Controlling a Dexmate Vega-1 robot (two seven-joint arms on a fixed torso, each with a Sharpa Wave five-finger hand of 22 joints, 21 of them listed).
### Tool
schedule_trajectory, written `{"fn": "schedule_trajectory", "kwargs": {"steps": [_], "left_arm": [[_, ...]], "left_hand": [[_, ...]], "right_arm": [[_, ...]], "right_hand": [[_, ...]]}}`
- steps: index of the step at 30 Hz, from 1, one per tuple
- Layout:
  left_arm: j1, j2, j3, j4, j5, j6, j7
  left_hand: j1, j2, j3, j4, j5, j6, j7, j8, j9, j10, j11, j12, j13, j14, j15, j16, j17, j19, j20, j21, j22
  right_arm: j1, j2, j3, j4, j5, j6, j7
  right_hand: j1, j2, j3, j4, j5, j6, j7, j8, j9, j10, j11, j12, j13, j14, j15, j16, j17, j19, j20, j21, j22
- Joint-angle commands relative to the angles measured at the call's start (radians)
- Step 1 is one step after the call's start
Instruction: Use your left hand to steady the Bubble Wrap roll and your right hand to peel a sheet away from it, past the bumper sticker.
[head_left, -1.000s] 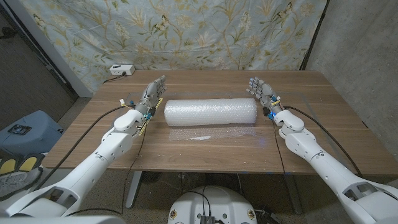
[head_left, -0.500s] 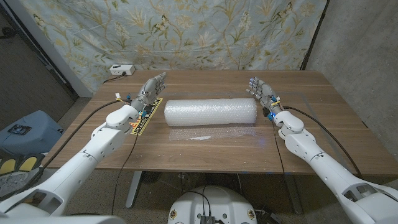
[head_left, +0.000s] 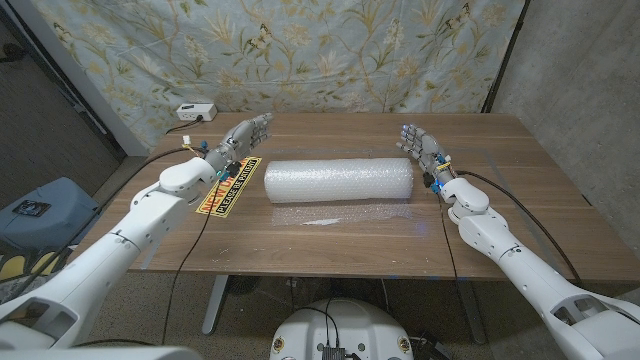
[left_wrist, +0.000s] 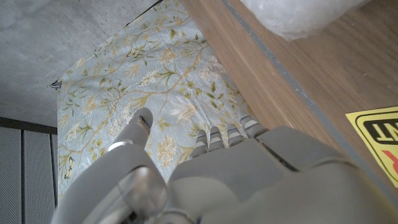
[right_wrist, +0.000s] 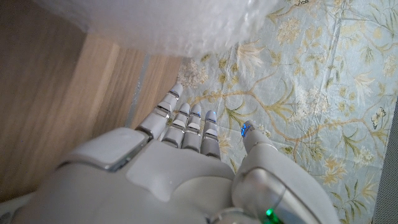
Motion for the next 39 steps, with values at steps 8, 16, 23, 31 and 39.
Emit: {"fn": "schedule_trajectory", "kwargs": {"steps": [8,16,23,31,39], "left_arm": [[-0.201,0.078,0.115,-0.065,0.085,0.102,-0.114],[-0.283,0.071,0.177,-0.038,0.114,0.115,-0.181],[-0.316,0.100,0.202,-0.078,0.127,0.164,-0.210],[-0.309,0.159,0.199,-0.157,0.119,0.228,-0.227],[-0.324,0.192,0.215,-0.221,0.122,0.318,-0.234]], "left_hand": [[0.038,-0.004,-0.005,-0.013,0.007,-0.031,0.037,0.000,0.003,-0.031,0.029,-0.006,0.006,-0.021,0.021,-0.003,0.005,-0.027,0.007,-0.007,0.003],[0.052,-0.002,-0.007,-0.014,0.007,-0.047,0.048,0.000,0.003,-0.043,0.040,-0.006,0.007,-0.031,0.033,-0.003,0.005,-0.039,0.014,-0.009,0.004],[0.075,-0.004,-0.011,-0.017,0.007,-0.080,0.058,-0.001,0.003,-0.072,0.049,-0.009,0.009,-0.060,0.045,-0.005,0.006,-0.071,0.022,-0.016,0.005],[0.100,-0.008,-0.018,-0.015,0.006,-0.125,0.067,-0.003,0.003,-0.113,0.059,-0.011,0.012,-0.097,0.058,-0.007,0.007,-0.108,0.030,-0.019,0.005],[0.111,-0.008,-0.022,-0.013,0.006,-0.148,0.075,-0.003,0.003,-0.136,0.068,-0.012,0.013,-0.116,0.071,-0.006,0.008,-0.127,0.035,-0.019,0.006]], "right_arm": [[0.028,0.011,0.009,0.058,0.004,0.046,0.033],[0.043,0.011,0.017,0.089,0.006,0.065,0.042],[0.062,0.014,0.015,0.120,0.006,0.070,0.055],[0.077,0.010,0.012,0.140,-0.001,0.079,0.060],[0.086,0.004,0.010,0.151,-0.004,0.090,0.072]], "right_hand": [[0.014,0.001,0.004,-0.005,0.002,-0.009,0.004,-0.003,0.005,-0.009,0.002,0.000,0.005,-0.009,0.005,0.003,0.004,-0.005,0.004,0.001,0.003],[0.014,0.000,0.003,-0.007,0.001,-0.010,0.005,-0.003,0.005,-0.011,0.003,-0.001,0.005,-0.009,0.008,0.003,0.004,-0.007,0.004,0.001,0.003],[0.014,0.000,0.002,-0.008,0.001,-0.015,0.007,-0.004,0.005,-0.016,0.004,-0.002,0.005,-0.014,0.009,0.001,0.004,-0.009,0.005,0.000,0.003],[0.013,-0.002,0.000,-0.010,0.001,-0.022,0.012,-0.005,0.005,-0.026,0.009,-0.005,0.005,-0.021,0.014,-0.001,0.004,-0.013,0.006,-0.001,0.003],[0.012,-0.003,-0.002,-0.011,0.001,-0.025,0.012,-0.006,0.005,-0.028,0.007,-0.005,0.005,-0.022,0.014,-0.001,0.004,-0.014,0.007,-0.001,0.003]]}}
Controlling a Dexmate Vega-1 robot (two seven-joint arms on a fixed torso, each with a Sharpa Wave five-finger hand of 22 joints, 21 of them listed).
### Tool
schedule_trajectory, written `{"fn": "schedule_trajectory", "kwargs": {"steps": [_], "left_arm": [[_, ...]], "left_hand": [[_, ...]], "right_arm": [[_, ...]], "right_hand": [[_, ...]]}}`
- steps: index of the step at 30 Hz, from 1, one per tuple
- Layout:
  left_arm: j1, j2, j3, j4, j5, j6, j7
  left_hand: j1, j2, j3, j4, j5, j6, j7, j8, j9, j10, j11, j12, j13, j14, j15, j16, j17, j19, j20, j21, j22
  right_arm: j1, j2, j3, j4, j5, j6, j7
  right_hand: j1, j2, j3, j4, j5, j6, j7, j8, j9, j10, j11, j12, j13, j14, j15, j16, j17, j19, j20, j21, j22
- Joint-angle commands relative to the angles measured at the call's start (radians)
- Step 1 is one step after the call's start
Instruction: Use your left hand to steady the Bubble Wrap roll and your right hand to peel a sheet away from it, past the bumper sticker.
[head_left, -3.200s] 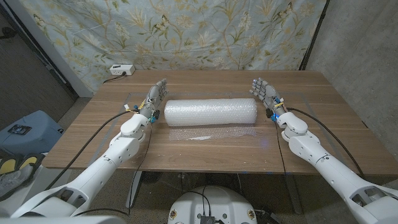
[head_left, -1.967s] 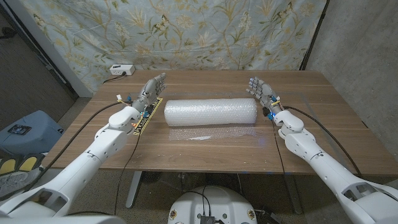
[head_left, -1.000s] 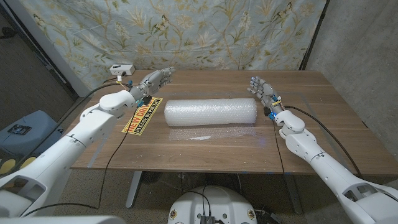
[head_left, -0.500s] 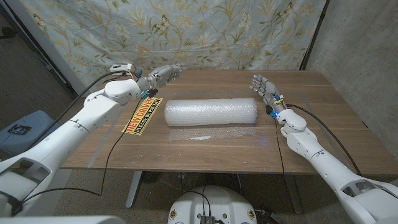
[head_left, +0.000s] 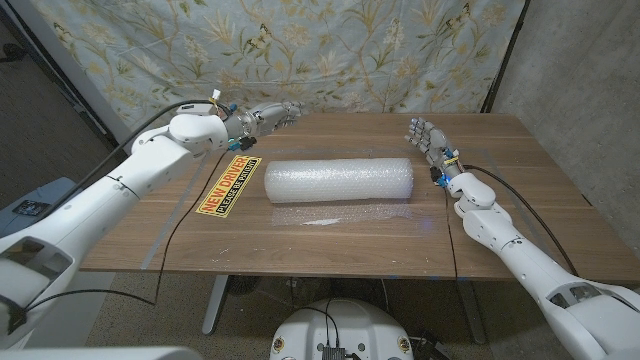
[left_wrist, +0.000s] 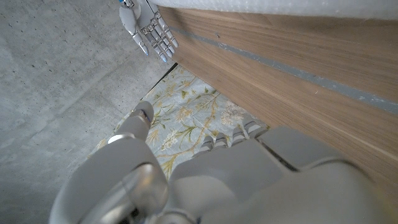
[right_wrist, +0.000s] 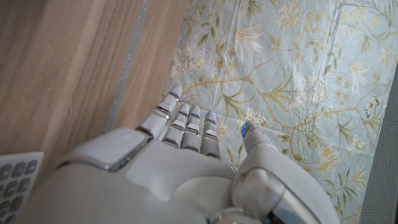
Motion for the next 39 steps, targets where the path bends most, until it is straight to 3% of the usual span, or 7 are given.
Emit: {"fn": "schedule_trajectory", "kwargs": {"steps": [1,9,23,31,39], "left_arm": [[-0.028,0.062,0.029,-0.105,0.010,0.125,-0.018],[-0.089,0.071,0.080,-0.113,0.035,0.155,-0.094],[-0.246,0.026,0.206,-0.119,0.120,0.243,-0.192],[-0.299,0.027,0.251,-0.127,0.143,0.286,-0.231],[-0.328,0.049,0.279,-0.153,0.159,0.336,-0.254]], "left_hand": [[0.016,0.001,-0.004,0.002,0.006,-0.012,0.004,-0.001,0.003,-0.021,0.008,0.000,0.003,-0.027,0.016,0.000,0.003,-0.014,0.007,0.001,0.001],[0.038,0.002,-0.007,0.000,0.005,-0.050,0.019,-0.002,0.003,-0.054,0.023,-0.002,0.004,-0.053,0.040,-0.001,0.004,-0.037,0.031,0.001,0.002],[0.056,-0.008,-0.013,-0.003,0.000,-0.065,0.039,0.003,0.003,-0.065,0.038,0.004,0.006,-0.063,0.058,0.003,0.005,-0.057,0.054,0.002,0.002],[0.080,-0.009,-0.010,-0.006,-0.004,-0.059,0.050,0.011,0.003,-0.062,0.061,0.012,0.008,-0.062,0.063,0.007,0.006,-0.059,0.073,0.007,0.002],[0.121,-0.008,-0.004,-0.008,-0.007,-0.040,0.078,0.022,0.004,-0.051,0.079,0.025,0.013,-0.061,0.064,0.011,0.007,-0.062,0.091,0.012,0.002]], "right_arm": [[0.017,-0.009,-0.004,0.025,-0.007,0.017,0.017],[0.018,-0.017,-0.003,0.028,-0.007,0.020,0.023],[0.020,-0.015,0.010,0.044,0.006,0.038,0.026],[0.012,-0.019,0.016,0.036,0.007,0.041,0.018],[0.006,-0.022,0.018,0.027,0.006,0.034,0.010]], "right_hand": [[0.012,-0.003,0.001,-0.009,0.001,-0.001,0.000,-0.001,0.005,-0.005,0.003,-0.001,0.005,-0.002,0.001,-0.001,0.004,-0.005,-0.002,-0.001,0.003],[0.013,-0.003,0.000,-0.011,0.001,-0.003,0.000,0.000,0.005,-0.005,0.003,0.000,0.005,-0.004,0.001,-0.001,0.004,-0.006,-0.002,0.000,0.003],[0.013,-0.002,0.000,-0.013,0.001,-0.006,0.002,0.000,0.005,-0.012,0.002,-0.001,0.005,-0.006,0.003,-0.001,0.004,-0.008,-0.003,0.000,0.003],[0.013,-0.001,-0.001,-0.014,0.001,-0.009,0.004,0.000,0.005,-0.016,0.002,-0.001,0.005,-0.008,0.004,-0.001,0.004,-0.009,-0.002,0.000,0.003],[0.013,0.000,-0.002,-0.014,0.001,-0.015,0.004,-0.002,0.005,-0.017,0.004,-0.001,0.005,-0.010,0.006,-0.001,0.004,-0.011,-0.001,0.000,0.003]]}}
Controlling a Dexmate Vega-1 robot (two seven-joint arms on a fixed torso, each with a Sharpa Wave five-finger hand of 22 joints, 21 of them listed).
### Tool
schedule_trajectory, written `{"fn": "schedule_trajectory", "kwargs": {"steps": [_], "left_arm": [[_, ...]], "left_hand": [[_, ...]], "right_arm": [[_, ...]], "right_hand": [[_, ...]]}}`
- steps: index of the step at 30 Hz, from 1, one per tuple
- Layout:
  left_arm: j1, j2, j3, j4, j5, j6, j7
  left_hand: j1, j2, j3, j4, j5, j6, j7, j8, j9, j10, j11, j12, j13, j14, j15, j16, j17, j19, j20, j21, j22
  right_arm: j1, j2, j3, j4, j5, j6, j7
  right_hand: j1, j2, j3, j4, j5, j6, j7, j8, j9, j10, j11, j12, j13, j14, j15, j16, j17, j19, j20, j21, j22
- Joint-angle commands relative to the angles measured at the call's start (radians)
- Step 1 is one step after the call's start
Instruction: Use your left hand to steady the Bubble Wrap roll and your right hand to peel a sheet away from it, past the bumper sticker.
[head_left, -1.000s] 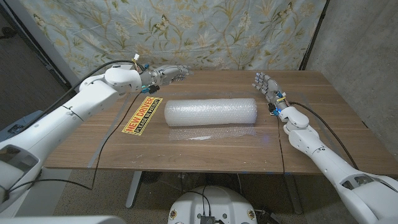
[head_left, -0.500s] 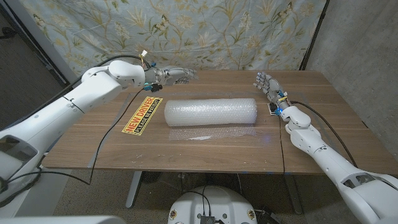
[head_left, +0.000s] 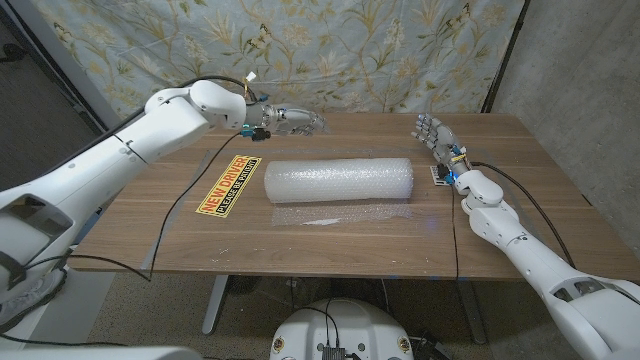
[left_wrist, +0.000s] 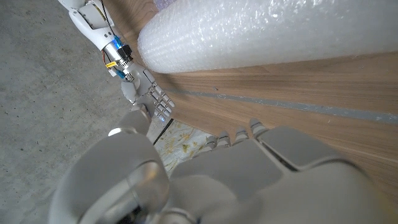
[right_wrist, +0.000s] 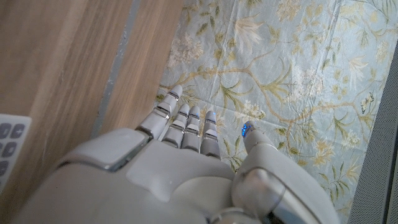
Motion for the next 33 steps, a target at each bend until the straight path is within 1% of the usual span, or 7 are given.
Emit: {"fn": "schedule_trajectory", "kwargs": {"steps": [1,8,12,15,22,28,33], "left_arm": [[-0.107,0.017,0.093,-0.037,0.034,0.067,-0.046],[-0.162,0.004,0.139,-0.008,0.058,0.098,-0.094],[-0.208,-0.024,0.177,0.040,0.063,0.099,-0.151],[-0.230,-0.042,0.199,0.063,0.076,0.087,-0.166],[-0.296,-0.089,0.252,0.129,0.096,0.078,-0.225],[-0.339,-0.128,0.292,0.185,0.105,0.058,-0.268],[-0.369,-0.149,0.324,0.208,0.118,0.054,-0.295]], "left_hand": [[0.029,0.000,0.004,-0.005,-0.003,-0.024,0.016,0.012,0.002,-0.047,0.014,0.010,0.004,-0.060,0.006,0.007,0.003,0.000,0.012,0.007,0.003],[0.053,0.003,0.008,-0.005,-0.001,-0.023,0.023,0.013,0.002,-0.045,0.022,0.015,0.007,-0.057,0.007,0.009,0.004,-0.005,0.018,0.008,0.003],[0.072,0.001,0.009,-0.004,-0.001,-0.027,0.026,0.012,0.003,-0.058,0.027,0.013,0.010,-0.062,0.009,0.008,0.005,-0.019,0.017,0.005,0.004],[0.095,-0.004,0.006,-0.003,-0.003,-0.045,0.026,0.007,0.004,-0.080,0.031,0.009,0.013,-0.076,0.011,0.005,0.006,-0.035,0.020,0.005,0.005],[0.118,-0.011,-0.001,0.000,-0.006,-0.063,0.027,0.005,0.005,-0.094,0.035,0.010,0.016,-0.090,0.011,0.004,0.007,-0.050,0.023,0.006,0.007],[0.141,-0.016,-0.009,0.002,-0.007,-0.083,0.026,0.004,0.005,-0.109,0.040,0.011,0.019,-0.103,0.012,0.005,0.008,-0.061,0.027,0.008,0.008],[0.164,-0.022,-0.020,0.005,-0.010,-0.100,0.026,0.005,0.006,-0.120,0.042,0.014,0.023,-0.115,0.013,0.006,0.009,-0.074,0.029,0.011,0.009]], "right_arm": [[-0.009,-0.004,0.006,-0.010,0.004,-0.001,-0.015],[0.000,-0.001,0.007,-0.002,0.003,0.000,-0.018],[0.009,0.006,0.008,0.008,0.004,0.006,-0.016],[0.016,0.011,0.008,0.016,0.006,0.009,-0.014],[0.023,0.018,0.012,0.028,0.010,0.019,-0.016],[0.021,0.020,0.017,0.031,0.013,0.021,-0.022],[0.018,0.022,0.022,0.033,0.017,0.025,-0.027]], "right_hand": [[0.013,-0.001,-0.001,-0.005,0.001,-0.010,0.000,-0.002,0.005,-0.002,-0.002,-0.001,0.005,-0.006,0.002,-0.001,0.004,-0.004,0.000,0.000,0.003],[0.012,0.000,-0.002,-0.006,0.001,-0.015,0.002,-0.002,0.005,-0.007,0.000,-0.002,0.005,-0.010,0.003,-0.002,0.004,-0.005,0.000,0.000,0.003],[0.012,0.000,-0.002,-0.006,0.001,-0.018,0.003,-0.003,0.005,-0.012,0.000,-0.003,0.005,-0.010,0.004,-0.001,0.004,-0.006,0.001,0.000,0.003],[0.012,0.000,-0.003,-0.006,0.001,-0.019,0.005,-0.003,0.005,-0.015,0.000,-0.004,0.005,-0.011,0.005,-0.002,0.004,-0.007,0.002,0.000,0.003],[0.011,0.000,-0.003,-0.007,0.001,-0.026,0.006,-0.004,0.005,-0.022,0.000,-0.005,0.005,-0.013,0.007,-0.002,0.005,-0.009,0.003,-0.001,0.003],[0.011,0.000,-0.004,-0.007,0.001,-0.029,0.006,-0.004,0.005,-0.024,0.001,-0.004,0.005,-0.014,0.008,-0.002,0.005,-0.010,0.003,-0.001,0.003],[0.011,0.001,-0.004,-0.008,0.001,-0.032,0.006,-0.004,0.005,-0.029,0.001,-0.005,0.005,-0.017,0.009,-0.003,0.005,-0.013,0.004,-0.001,0.003]]}}
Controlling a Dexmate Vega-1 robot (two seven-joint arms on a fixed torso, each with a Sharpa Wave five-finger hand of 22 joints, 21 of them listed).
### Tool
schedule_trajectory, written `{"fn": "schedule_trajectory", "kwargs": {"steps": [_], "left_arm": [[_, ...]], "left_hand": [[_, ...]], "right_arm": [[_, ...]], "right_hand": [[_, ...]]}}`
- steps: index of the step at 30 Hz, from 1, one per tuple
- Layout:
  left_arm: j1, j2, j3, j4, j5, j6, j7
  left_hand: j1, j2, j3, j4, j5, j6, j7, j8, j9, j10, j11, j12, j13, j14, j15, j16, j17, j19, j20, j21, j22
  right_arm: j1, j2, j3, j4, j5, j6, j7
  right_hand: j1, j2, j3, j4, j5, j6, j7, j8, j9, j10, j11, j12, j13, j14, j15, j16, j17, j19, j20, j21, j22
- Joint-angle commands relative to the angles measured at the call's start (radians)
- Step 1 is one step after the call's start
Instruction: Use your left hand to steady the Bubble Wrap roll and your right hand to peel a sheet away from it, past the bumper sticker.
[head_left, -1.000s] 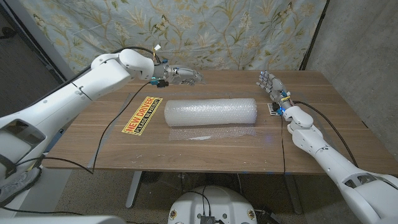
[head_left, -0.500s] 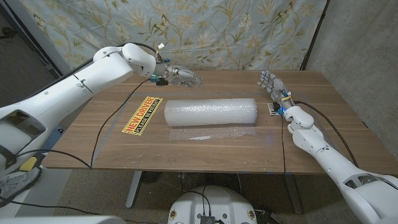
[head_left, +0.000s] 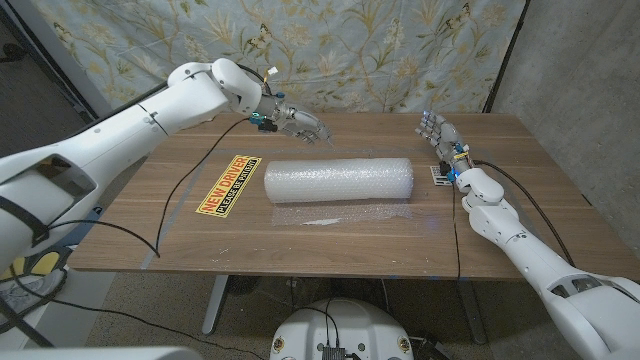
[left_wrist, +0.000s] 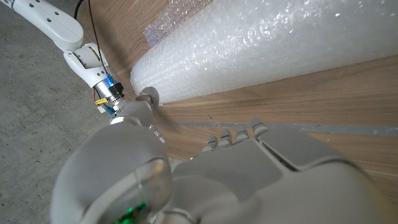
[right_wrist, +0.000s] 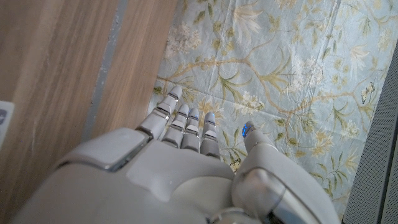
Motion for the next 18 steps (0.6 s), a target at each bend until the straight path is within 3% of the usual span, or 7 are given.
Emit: {"fn": "schedule_trajectory", "kwargs": {"steps": [1,8,14,16,18], "left_arm": [[-0.090,-0.066,0.085,0.084,0.029,-0.019,-0.080],[-0.104,-0.066,0.111,0.064,0.043,-0.017,-0.090],[-0.101,-0.064,0.119,0.060,0.037,-0.011,-0.099],[-0.101,-0.064,0.125,0.060,0.037,-0.007,-0.103],[-0.104,-0.065,0.133,0.061,0.041,-0.006,-0.110]], "left_hand": [[0.028,-0.002,-0.011,0.002,-0.003,-0.104,0.008,-0.001,0.006,-0.116,0.012,0.004,0.005,-0.113,0.008,0.006,0.004,-0.057,0.008,0.011,0.005],[0.064,-0.004,-0.041,0.009,-0.004,-0.117,0.008,0.005,0.006,-0.123,0.016,0.014,0.009,-0.124,0.009,0.011,0.005,-0.067,0.009,0.018,0.006],[0.105,0.009,-0.096,0.016,-0.003,-0.123,0.008,0.007,0.006,-0.129,0.016,0.024,0.014,-0.128,0.009,0.013,0.006,-0.073,0.009,0.025,0.007],[0.129,0.020,-0.140,0.017,-0.001,-0.124,0.007,0.006,0.006,-0.131,0.016,0.029,0.015,-0.130,0.009,0.013,0.006,-0.076,0.010,0.027,0.007],[0.137,0.028,-0.160,0.019,-0.002,-0.126,0.008,0.004,0.005,-0.133,0.016,0.029,0.016,-0.130,0.010,0.014,0.007,-0.078,0.010,0.028,0.008]], "right_arm": [[0.000,0.007,0.011,0.010,0.008,0.010,-0.010],[-0.007,0.004,0.014,0.003,0.008,0.009,-0.018],[-0.014,0.001,0.015,-0.008,0.004,0.004,-0.027],[-0.014,0.001,0.016,-0.009,0.003,0.004,-0.029],[-0.015,0.001,0.015,-0.010,0.002,0.004,-0.031]], "right_hand": [[0.011,0.001,0.002,-0.003,0.001,-0.004,-0.001,-0.004,0.005,-0.009,-0.003,-0.002,0.005,-0.009,0.001,-0.003,0.005,-0.004,0.003,-0.001,0.003],[0.011,0.001,0.001,-0.004,0.001,-0.008,0.001,-0.004,0.005,-0.011,-0.002,-0.001,0.005,-0.011,0.003,-0.003,0.005,-0.006,0.004,-0.001,0.003],[0.011,0.001,0.001,-0.004,0.001,-0.010,0.003,-0.004,0.005,-0.015,-0.001,-0.001,0.005,-0.013,0.005,-0.003,0.005,-0.007,0.004,-0.001,0.003],[0.011,0.001,0.000,-0.005,0.001,-0.011,0.003,-0.004,0.005,-0.017,-0.002,-0.002,0.005,-0.014,0.007,-0.003,0.005,-0.008,0.005,-0.001,0.003],[0.011,0.001,0.000,-0.005,0.001,-0.011,0.004,-0.003,0.005,-0.017,-0.001,-0.001,0.005,-0.015,0.008,-0.003,0.005,-0.009,0.006,-0.001,0.003]]}}
